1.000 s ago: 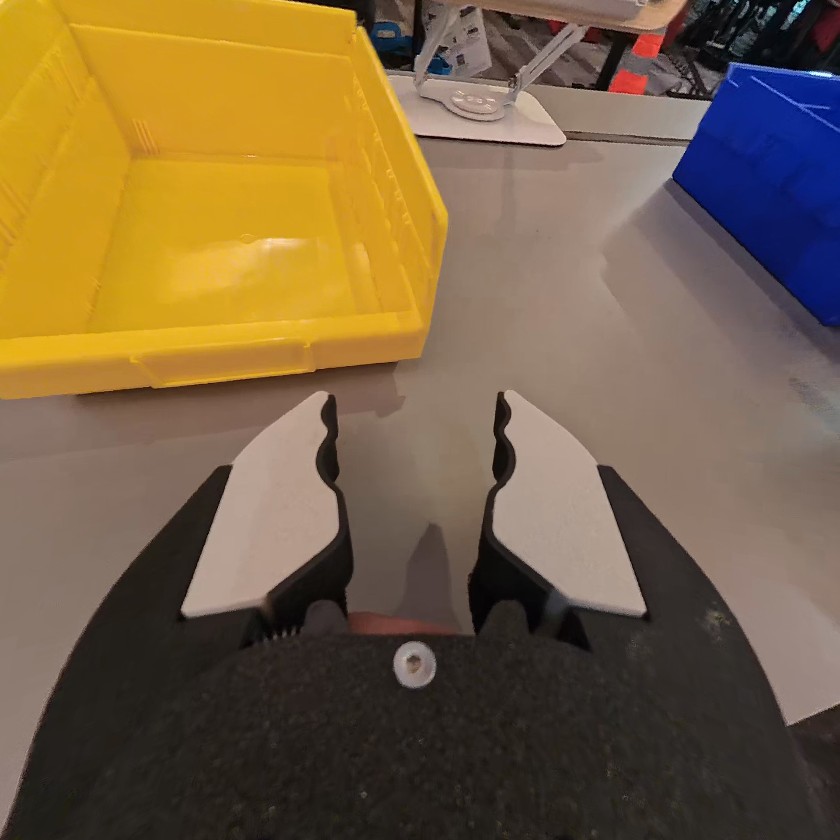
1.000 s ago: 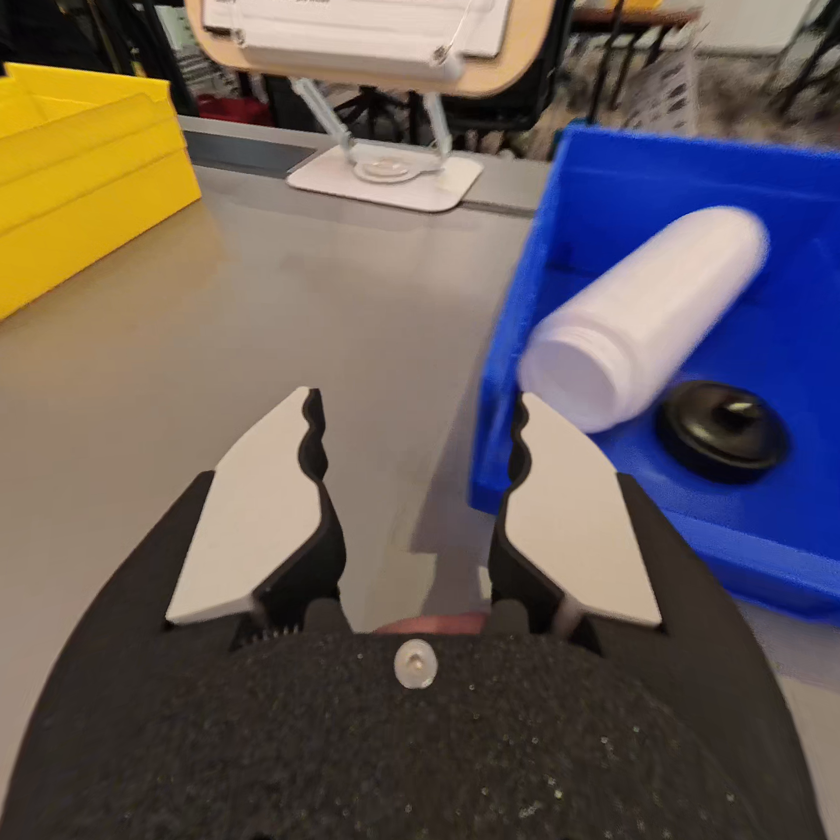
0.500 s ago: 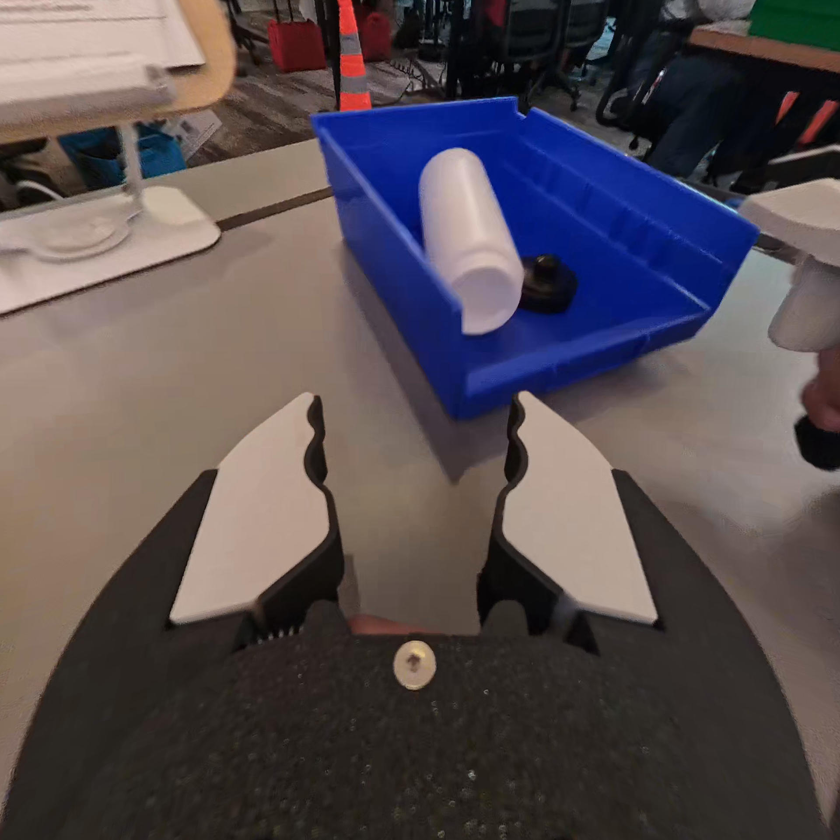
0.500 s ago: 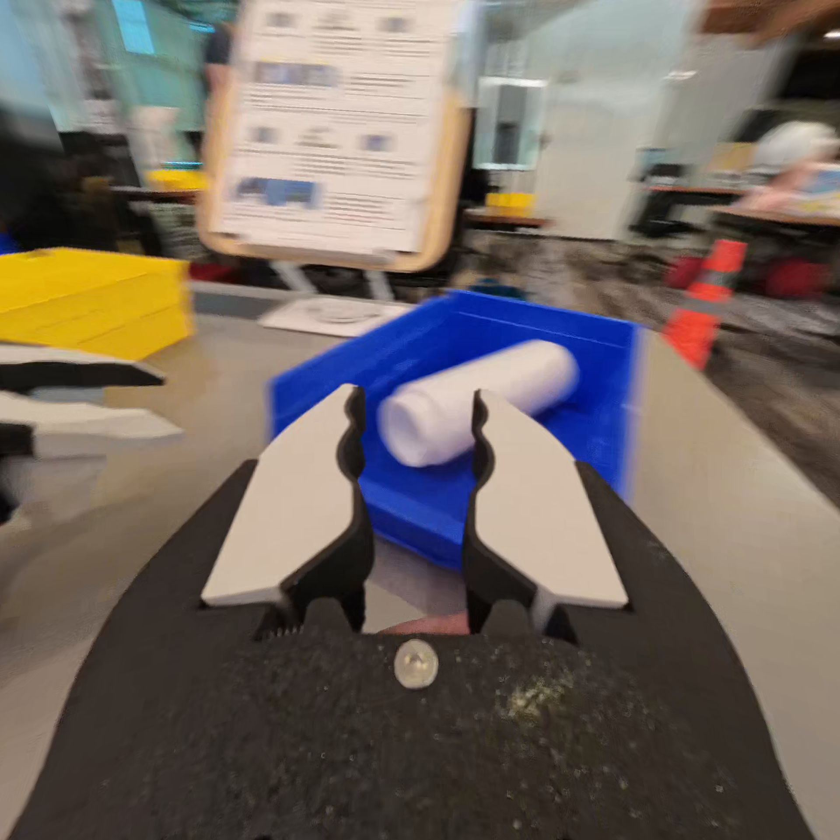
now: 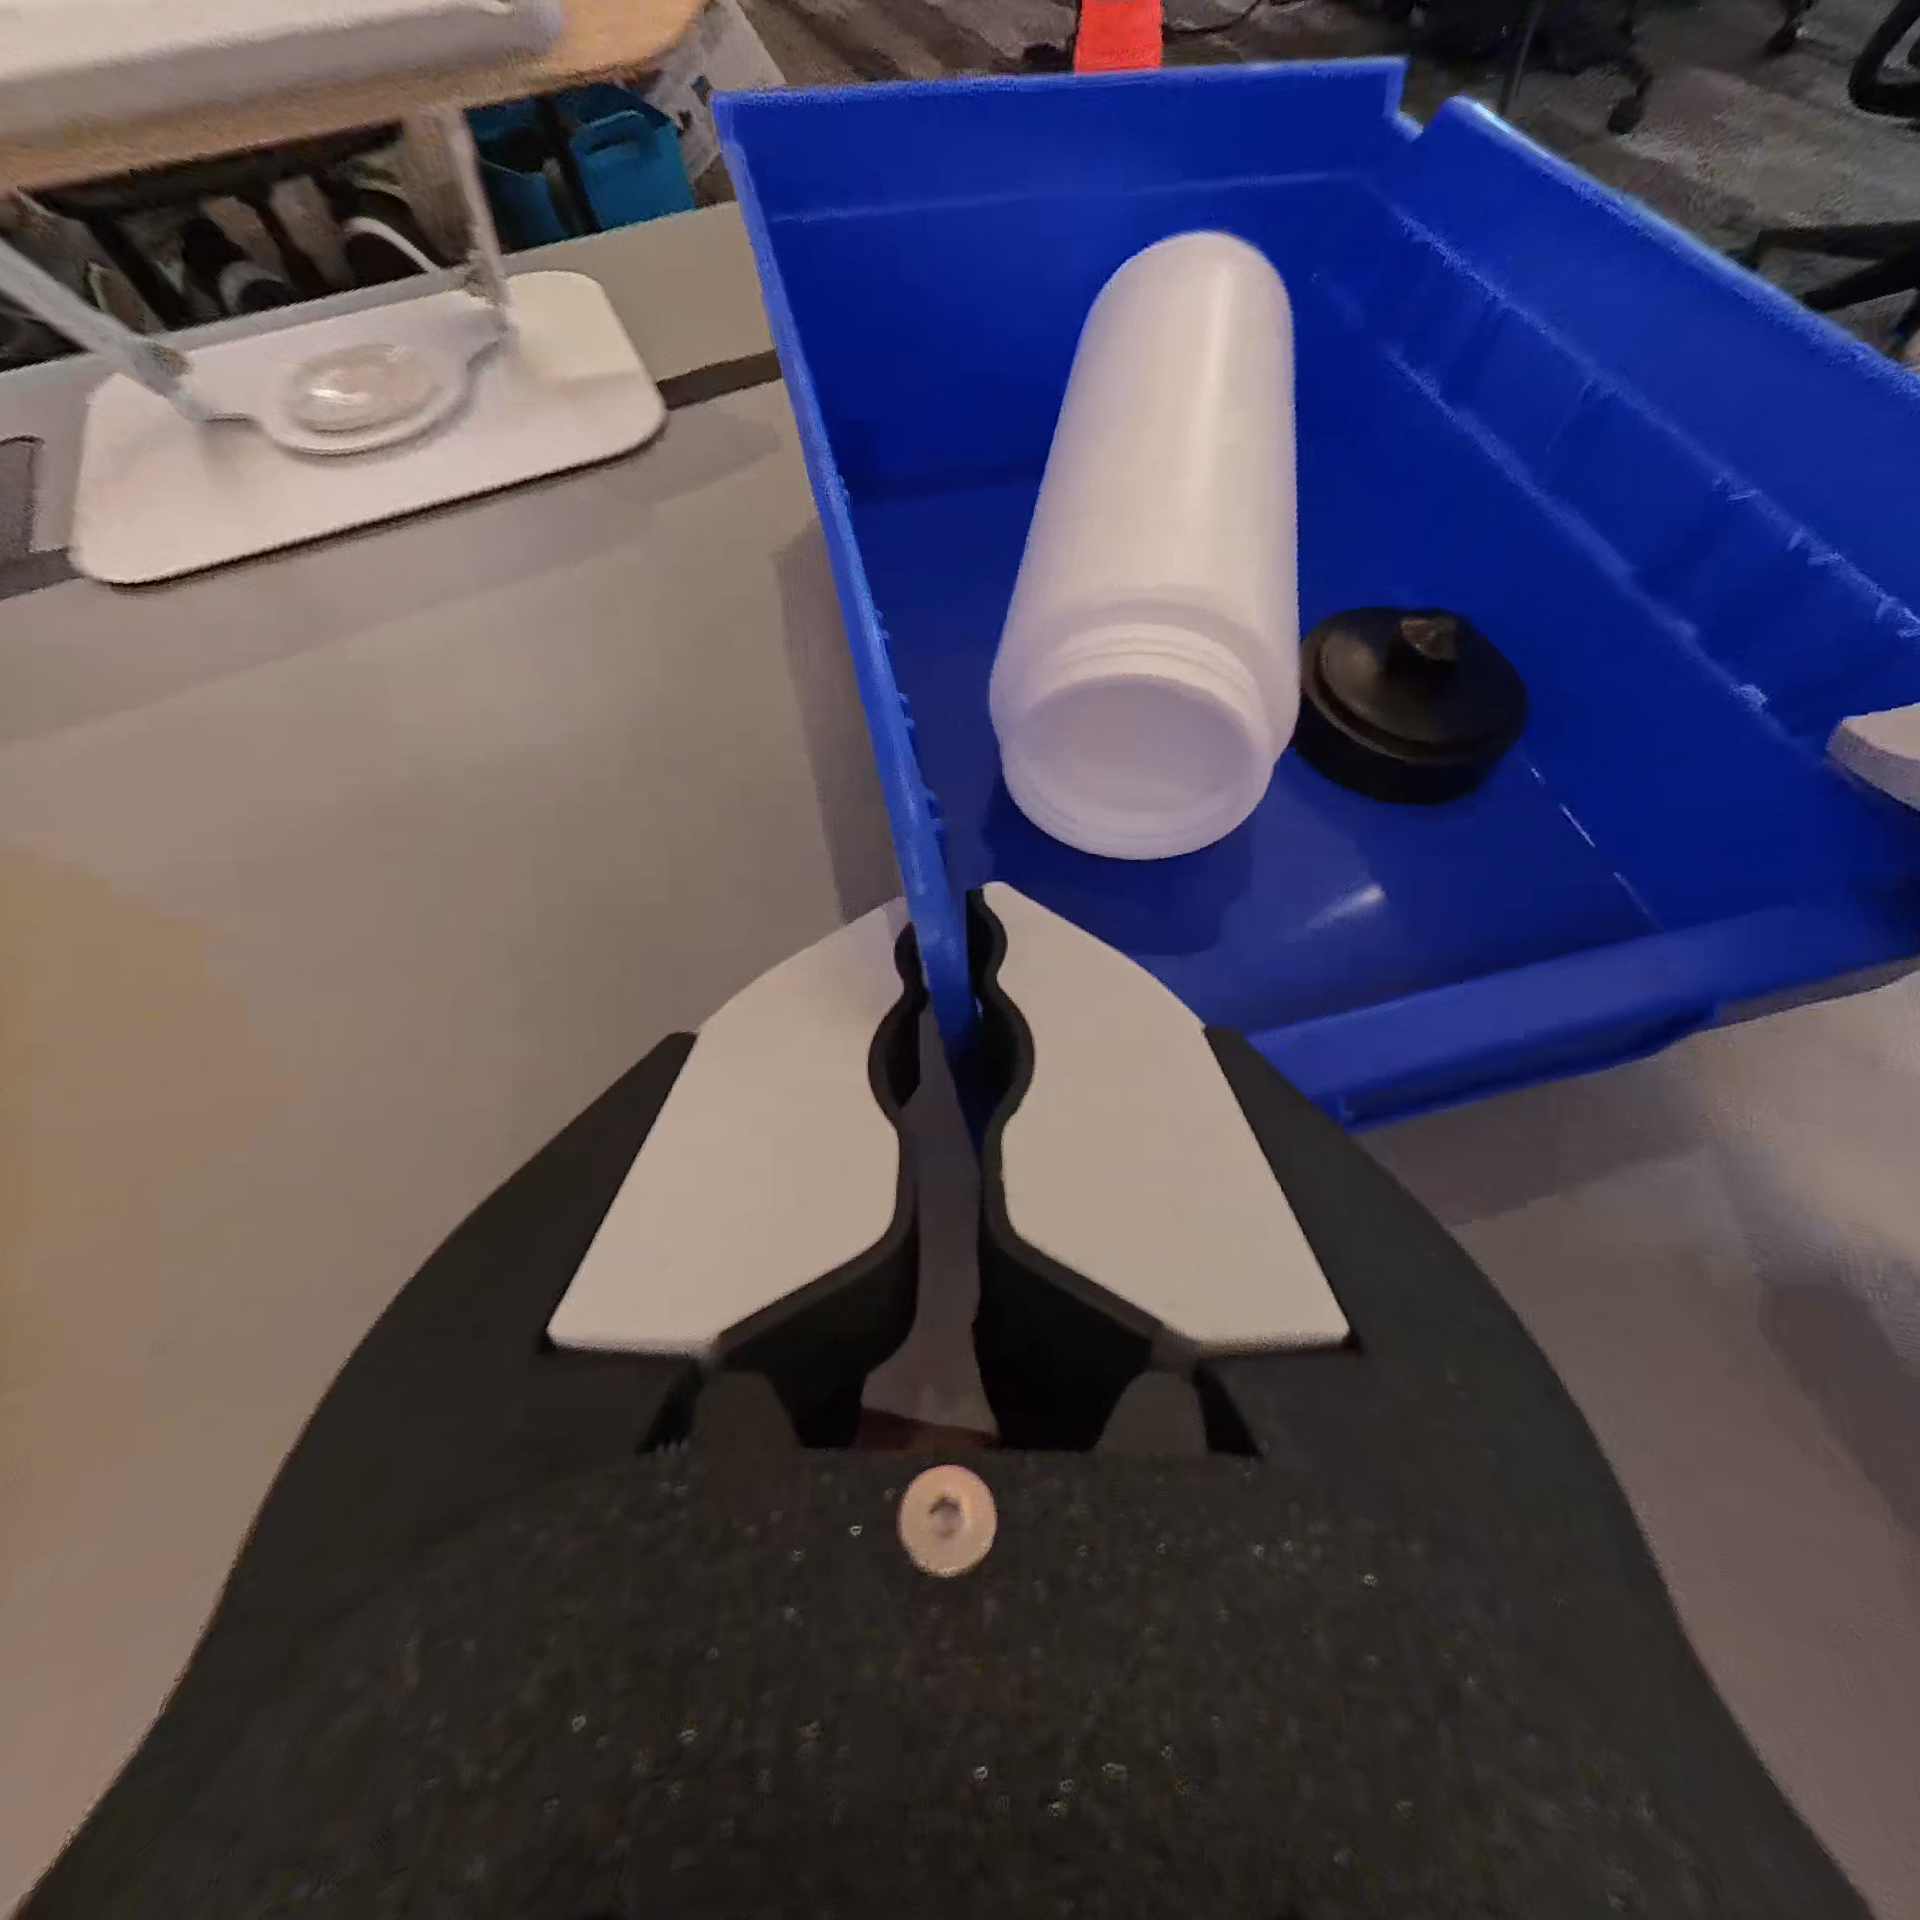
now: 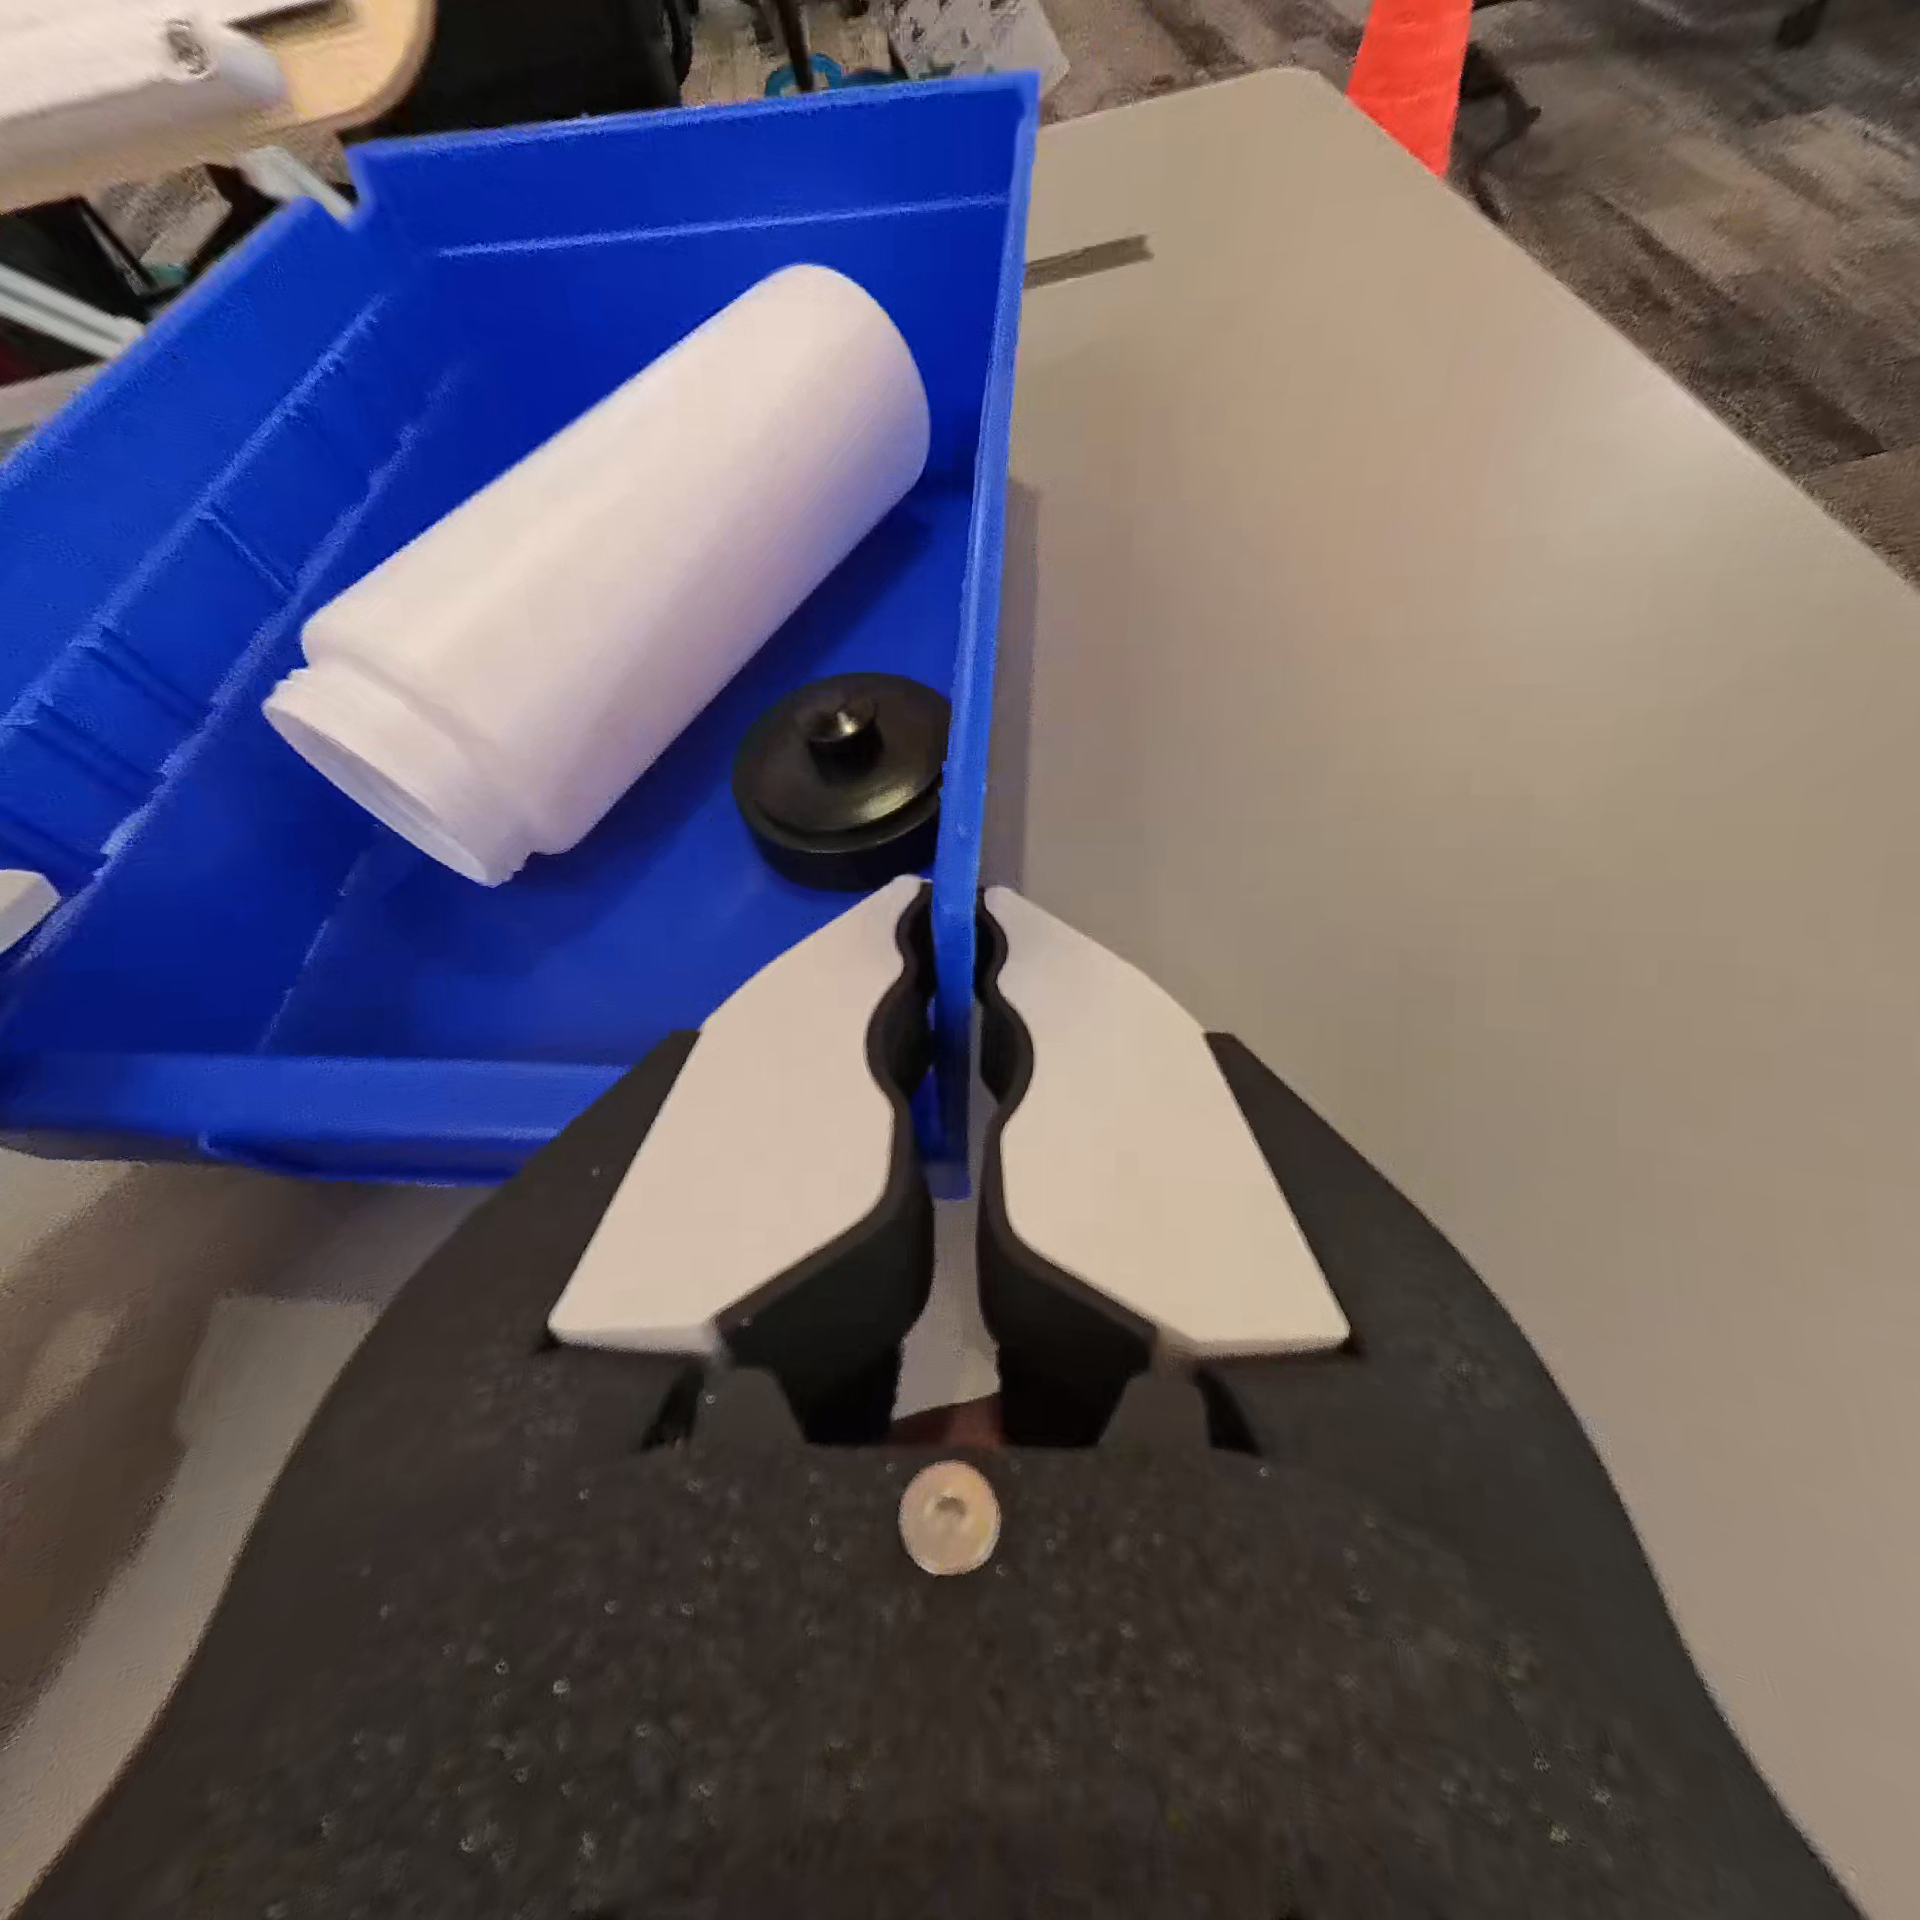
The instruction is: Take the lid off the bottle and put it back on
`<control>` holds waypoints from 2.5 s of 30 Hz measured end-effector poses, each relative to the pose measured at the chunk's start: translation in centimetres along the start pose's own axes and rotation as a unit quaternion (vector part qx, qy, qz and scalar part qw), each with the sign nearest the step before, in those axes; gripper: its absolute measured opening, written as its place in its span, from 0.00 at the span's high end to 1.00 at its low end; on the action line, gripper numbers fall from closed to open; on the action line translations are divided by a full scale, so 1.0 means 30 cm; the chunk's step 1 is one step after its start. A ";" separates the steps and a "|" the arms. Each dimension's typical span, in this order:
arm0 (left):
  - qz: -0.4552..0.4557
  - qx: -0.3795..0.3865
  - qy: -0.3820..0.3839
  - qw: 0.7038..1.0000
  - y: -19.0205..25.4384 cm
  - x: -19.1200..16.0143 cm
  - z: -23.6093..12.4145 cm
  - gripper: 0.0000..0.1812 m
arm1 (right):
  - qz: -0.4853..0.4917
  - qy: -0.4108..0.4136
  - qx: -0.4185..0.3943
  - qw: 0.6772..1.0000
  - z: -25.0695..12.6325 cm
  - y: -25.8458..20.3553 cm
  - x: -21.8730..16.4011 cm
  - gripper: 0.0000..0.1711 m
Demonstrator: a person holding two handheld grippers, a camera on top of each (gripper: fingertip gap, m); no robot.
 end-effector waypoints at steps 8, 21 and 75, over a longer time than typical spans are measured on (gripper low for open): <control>-0.026 0.103 0.010 0.994 -0.321 -0.103 -0.276 0.97 | -0.067 0.037 0.078 0.994 -0.044 -0.409 -0.019 0.98; -0.060 0.047 0.037 0.996 -0.483 -0.239 -0.415 0.62 | -0.207 0.038 0.206 0.956 -0.049 -0.628 -0.178 0.81; -0.010 0.333 0.093 0.938 -0.680 -0.181 -1.116 0.97 | -0.207 0.116 0.306 0.922 -0.472 -1.147 -0.042 0.96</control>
Point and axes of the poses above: each gripper's, where its closed fingertips meet, z out along the fingers, x out of its top, y = z × x across the jaws, the point moved 7 cm from there along -z, back along the fingers, and after that the axes turned 5 degrees about z, right-handed, at the moved point
